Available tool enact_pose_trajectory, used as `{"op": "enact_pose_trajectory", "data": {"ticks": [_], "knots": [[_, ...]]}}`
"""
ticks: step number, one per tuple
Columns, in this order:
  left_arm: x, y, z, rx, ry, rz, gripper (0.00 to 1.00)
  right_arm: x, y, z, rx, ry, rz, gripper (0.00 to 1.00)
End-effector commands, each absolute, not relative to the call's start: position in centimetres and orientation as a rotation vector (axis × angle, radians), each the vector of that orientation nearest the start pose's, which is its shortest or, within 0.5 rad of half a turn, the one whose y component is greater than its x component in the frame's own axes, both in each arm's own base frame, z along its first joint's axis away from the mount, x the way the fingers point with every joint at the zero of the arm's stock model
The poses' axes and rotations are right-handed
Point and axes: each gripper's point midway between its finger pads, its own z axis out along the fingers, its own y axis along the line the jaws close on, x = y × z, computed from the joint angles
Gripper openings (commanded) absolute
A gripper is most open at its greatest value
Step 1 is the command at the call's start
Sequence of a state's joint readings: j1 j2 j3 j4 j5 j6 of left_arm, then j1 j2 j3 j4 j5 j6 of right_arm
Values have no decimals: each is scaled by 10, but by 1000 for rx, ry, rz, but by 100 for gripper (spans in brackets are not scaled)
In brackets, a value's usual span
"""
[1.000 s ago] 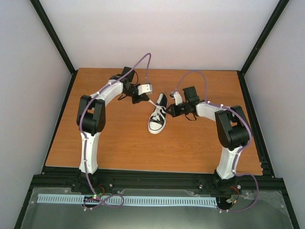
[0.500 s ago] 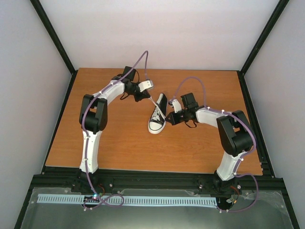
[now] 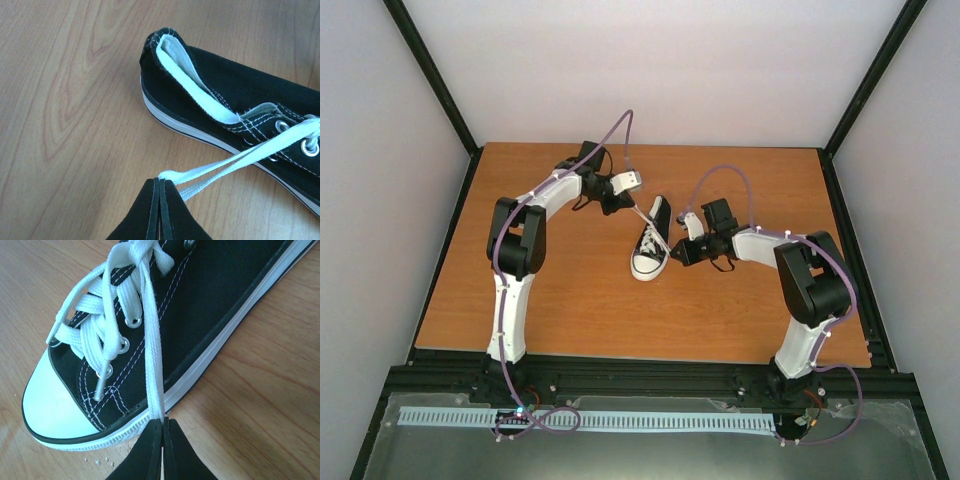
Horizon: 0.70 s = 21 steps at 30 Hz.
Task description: Tie the shoes
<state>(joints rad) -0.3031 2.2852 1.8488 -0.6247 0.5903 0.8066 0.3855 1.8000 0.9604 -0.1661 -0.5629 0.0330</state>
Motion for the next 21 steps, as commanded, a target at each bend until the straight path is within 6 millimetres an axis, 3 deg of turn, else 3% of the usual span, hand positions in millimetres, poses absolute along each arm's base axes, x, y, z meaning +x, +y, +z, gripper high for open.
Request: {"op": "enact_pose_trajectory", "data": {"ticks": [1,14,21], "knots": [[515,-236,66,1447,1970,-441,1,320,225,17,-631,2617,881,3],[508,-232,58,1484,1969,-438,1,321,222,16,-618,2616,895,3],[509,-229,52,1490,1973,-417,1,307,218,6,-589,2651,914,3]]}}
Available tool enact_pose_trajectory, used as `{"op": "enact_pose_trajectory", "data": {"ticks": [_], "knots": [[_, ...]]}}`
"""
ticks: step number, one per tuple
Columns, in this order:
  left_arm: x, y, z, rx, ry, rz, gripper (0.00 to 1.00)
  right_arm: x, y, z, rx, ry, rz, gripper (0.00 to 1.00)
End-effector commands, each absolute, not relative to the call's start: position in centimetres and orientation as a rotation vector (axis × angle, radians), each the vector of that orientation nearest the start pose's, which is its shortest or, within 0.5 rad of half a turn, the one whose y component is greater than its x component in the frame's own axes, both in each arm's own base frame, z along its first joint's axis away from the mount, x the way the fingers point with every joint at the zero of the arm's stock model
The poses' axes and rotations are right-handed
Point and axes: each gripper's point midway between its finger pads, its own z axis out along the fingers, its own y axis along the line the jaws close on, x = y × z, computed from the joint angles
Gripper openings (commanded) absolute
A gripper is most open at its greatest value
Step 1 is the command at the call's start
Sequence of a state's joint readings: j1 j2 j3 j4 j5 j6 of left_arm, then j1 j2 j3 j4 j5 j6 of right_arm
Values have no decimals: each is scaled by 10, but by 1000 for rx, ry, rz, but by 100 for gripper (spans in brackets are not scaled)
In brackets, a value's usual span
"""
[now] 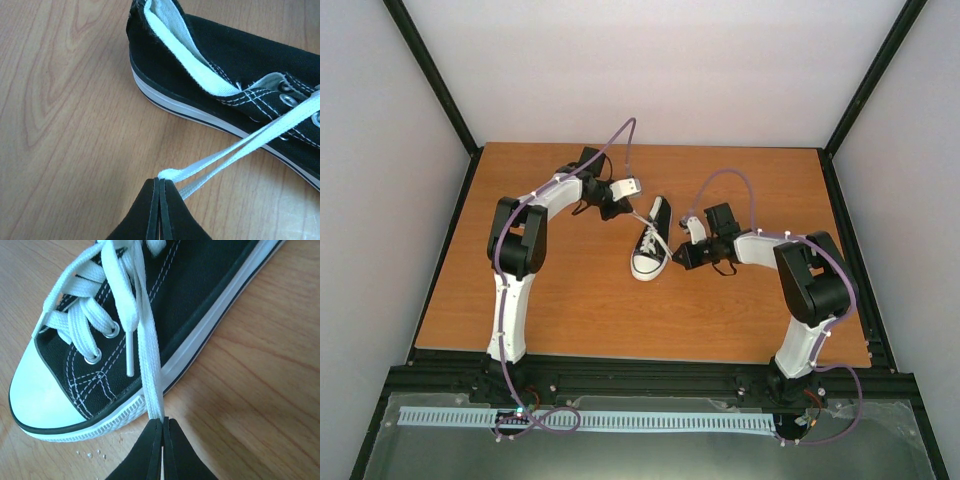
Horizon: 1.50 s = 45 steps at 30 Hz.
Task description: Tie the shoes
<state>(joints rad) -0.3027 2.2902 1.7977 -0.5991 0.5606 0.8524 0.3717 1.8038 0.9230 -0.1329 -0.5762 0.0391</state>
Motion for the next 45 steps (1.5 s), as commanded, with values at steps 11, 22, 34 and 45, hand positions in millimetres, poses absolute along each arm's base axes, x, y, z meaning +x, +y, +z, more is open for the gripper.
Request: {"op": "enact_pose_trajectory", "data": {"ticks": [11,22,34,45], "knots": [[502,-225,47,1524,1971,-421,1,318,216,12,-568,2627,902,3],[422,-210,41,1837,1791,-405,1,385,193,37,-468,2527,774,3],[429,-215,43,1771,1750,-367,1,391,185,16,-395,2564,791,3],[429,-229,75,1634,1661,-368,53,390,206,72,-534,2385,937,26]]}}
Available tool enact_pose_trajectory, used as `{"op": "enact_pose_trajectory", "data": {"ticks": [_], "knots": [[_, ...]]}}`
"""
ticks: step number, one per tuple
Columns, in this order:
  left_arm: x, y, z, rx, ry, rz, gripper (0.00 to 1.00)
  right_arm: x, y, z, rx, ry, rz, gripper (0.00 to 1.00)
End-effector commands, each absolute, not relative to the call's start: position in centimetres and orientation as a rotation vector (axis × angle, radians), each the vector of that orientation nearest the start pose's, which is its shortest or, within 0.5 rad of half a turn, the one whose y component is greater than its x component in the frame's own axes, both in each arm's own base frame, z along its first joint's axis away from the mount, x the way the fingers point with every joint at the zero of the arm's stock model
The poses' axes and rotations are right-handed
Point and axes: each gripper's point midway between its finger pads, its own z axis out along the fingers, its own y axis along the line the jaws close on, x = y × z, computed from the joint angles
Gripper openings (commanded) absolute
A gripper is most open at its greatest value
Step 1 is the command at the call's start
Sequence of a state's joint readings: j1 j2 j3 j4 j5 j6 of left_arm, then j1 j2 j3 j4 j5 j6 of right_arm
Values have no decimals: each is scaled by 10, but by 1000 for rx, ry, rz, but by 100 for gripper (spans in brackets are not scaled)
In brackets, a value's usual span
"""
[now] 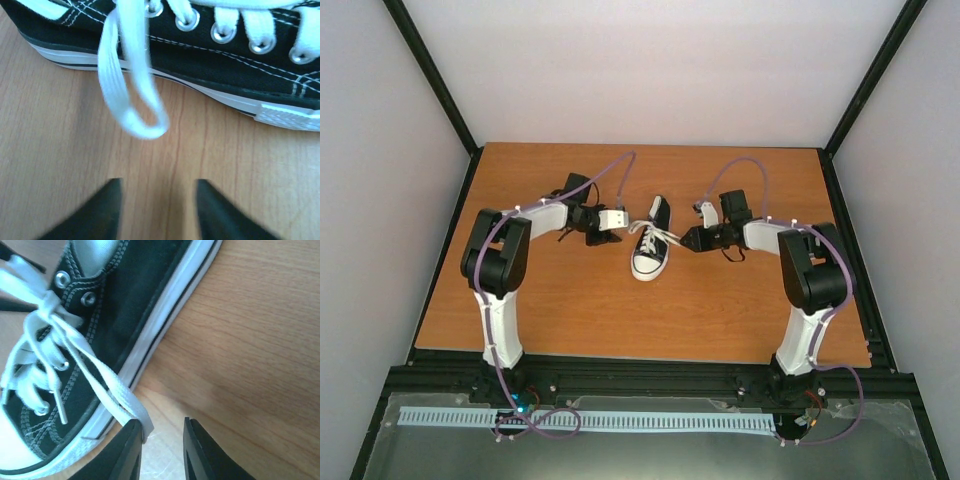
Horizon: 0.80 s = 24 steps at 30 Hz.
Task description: Tie the shoes
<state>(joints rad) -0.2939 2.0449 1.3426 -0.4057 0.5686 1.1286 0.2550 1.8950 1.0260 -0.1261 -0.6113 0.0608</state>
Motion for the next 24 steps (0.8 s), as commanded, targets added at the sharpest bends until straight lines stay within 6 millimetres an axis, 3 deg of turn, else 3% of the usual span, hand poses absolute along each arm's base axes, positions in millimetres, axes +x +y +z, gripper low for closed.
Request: {"op": "enact_pose_trajectory", "data": {"ticks": [1,9,11,13,16,20,24], "knots": [[430,-229,80,1620,1639,-343,59,390,205,78,-534,2374,927,30],[396,-217,87,1660,1588,-289,63,387,196,98,-515,2365,804,42],[382,-223,95,1666,1552,-322,52,386,205,96,-570,2373,719,42],[368,-234,103,1677,1524,-362,42,380,228,101,-656,2332,762,37],[355,-248,100,1666,1554,-437,41,380,247,97,-686,2317,828,34],[352,-260,94,1653,1575,-461,42,387,257,85,-695,2323,876,46],[354,-270,94,1669,1558,-451,43,386,269,85,-754,2310,934,42]]}}
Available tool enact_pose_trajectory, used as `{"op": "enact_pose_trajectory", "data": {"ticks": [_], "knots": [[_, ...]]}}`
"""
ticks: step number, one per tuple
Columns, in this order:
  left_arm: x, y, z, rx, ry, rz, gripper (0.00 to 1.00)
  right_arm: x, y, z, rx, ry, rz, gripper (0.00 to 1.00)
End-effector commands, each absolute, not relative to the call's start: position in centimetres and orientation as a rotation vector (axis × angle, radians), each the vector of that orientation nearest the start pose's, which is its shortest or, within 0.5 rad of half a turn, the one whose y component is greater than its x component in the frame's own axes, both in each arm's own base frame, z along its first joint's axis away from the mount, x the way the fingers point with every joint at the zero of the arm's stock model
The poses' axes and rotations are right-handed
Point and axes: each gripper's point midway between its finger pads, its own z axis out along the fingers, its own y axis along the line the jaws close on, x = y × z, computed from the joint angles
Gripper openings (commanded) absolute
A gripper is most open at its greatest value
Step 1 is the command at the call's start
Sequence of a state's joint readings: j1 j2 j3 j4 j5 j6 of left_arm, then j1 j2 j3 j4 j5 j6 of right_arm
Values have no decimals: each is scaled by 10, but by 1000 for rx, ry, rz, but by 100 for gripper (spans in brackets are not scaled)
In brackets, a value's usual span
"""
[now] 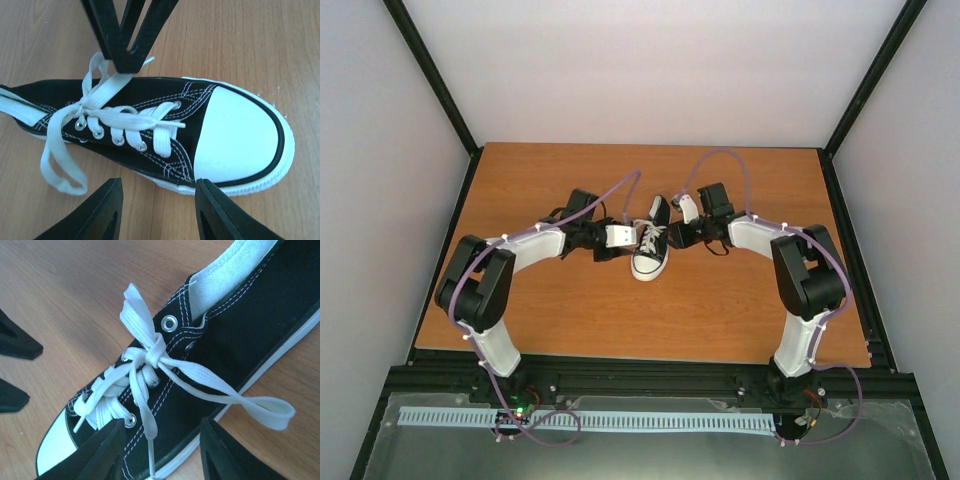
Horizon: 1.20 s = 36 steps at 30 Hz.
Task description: Tie the shoes
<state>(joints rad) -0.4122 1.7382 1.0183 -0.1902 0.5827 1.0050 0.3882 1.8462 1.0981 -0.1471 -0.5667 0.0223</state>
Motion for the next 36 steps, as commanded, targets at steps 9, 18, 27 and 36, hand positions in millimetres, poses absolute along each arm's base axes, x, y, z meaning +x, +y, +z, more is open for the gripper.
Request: {"op": "enact_pose_trajectory", "data": {"ticks": [9,18,27,36], "knots": [[352,-273,68,1789,1510,-342,43,372,279,71,-823,2329,1036,34],[343,-275,59,1853,1476,-319,42,373,274,68,-812,2352,984,6],[341,-275,57,1866,1461,-316,42,344,264,76,-825,2389,1005,3],[343,-277,65,1820,1514,-357,41,326,258,68,-813,2436,1023,3]]}}
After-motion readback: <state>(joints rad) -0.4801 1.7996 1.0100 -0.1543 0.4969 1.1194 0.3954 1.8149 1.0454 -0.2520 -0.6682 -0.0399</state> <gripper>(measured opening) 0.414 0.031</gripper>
